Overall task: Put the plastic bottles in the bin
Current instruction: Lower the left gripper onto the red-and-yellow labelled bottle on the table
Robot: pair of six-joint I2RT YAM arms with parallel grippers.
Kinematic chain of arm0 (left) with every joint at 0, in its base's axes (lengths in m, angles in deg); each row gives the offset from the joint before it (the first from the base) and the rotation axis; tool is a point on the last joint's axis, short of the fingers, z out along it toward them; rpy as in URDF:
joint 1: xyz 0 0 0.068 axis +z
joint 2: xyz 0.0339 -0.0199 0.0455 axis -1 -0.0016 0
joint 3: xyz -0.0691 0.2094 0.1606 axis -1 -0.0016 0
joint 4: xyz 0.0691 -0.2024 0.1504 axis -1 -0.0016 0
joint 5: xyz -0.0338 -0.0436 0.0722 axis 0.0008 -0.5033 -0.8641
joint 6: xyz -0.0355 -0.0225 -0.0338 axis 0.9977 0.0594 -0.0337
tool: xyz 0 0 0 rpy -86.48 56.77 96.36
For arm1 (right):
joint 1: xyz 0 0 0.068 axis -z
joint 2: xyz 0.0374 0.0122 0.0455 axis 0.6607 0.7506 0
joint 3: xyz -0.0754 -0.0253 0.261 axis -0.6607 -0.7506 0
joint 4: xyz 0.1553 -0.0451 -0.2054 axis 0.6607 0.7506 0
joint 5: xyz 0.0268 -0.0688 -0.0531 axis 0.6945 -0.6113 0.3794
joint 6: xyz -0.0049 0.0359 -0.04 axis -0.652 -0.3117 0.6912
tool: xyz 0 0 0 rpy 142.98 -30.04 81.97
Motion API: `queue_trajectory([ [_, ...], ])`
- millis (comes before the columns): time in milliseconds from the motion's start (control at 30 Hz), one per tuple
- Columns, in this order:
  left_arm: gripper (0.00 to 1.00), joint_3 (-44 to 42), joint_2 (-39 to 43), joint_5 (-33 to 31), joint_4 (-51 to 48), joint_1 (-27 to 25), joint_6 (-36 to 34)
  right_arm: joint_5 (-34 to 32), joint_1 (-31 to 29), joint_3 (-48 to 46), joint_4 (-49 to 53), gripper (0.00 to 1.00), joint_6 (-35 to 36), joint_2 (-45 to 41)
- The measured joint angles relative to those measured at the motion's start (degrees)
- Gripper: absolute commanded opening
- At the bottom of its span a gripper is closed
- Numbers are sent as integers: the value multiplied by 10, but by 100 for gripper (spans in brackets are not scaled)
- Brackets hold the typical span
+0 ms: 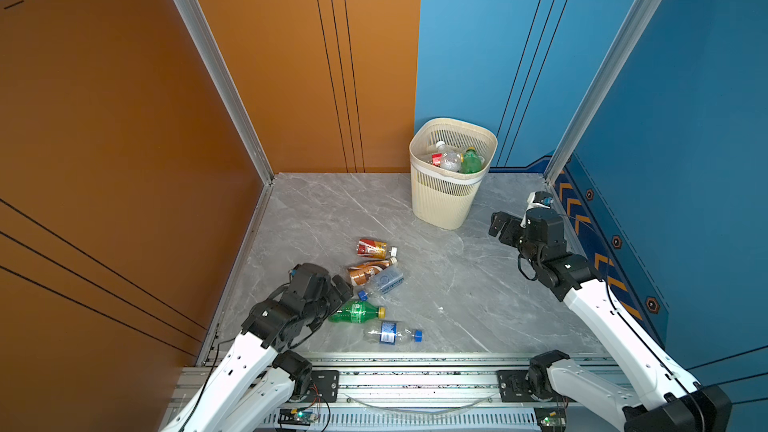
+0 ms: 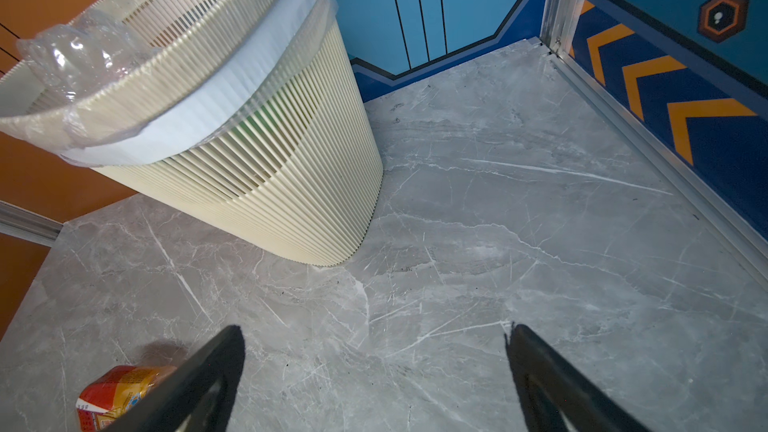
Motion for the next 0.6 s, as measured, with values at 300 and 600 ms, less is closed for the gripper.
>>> queue_trajectory([
  [300, 100, 232, -276, -19, 49, 12, -210, 4, 17, 0, 1, 100, 3, -13],
  [600, 99, 226, -361, -16, 136, 11, -154, 13, 37, -12, 1, 100, 3, -34],
])
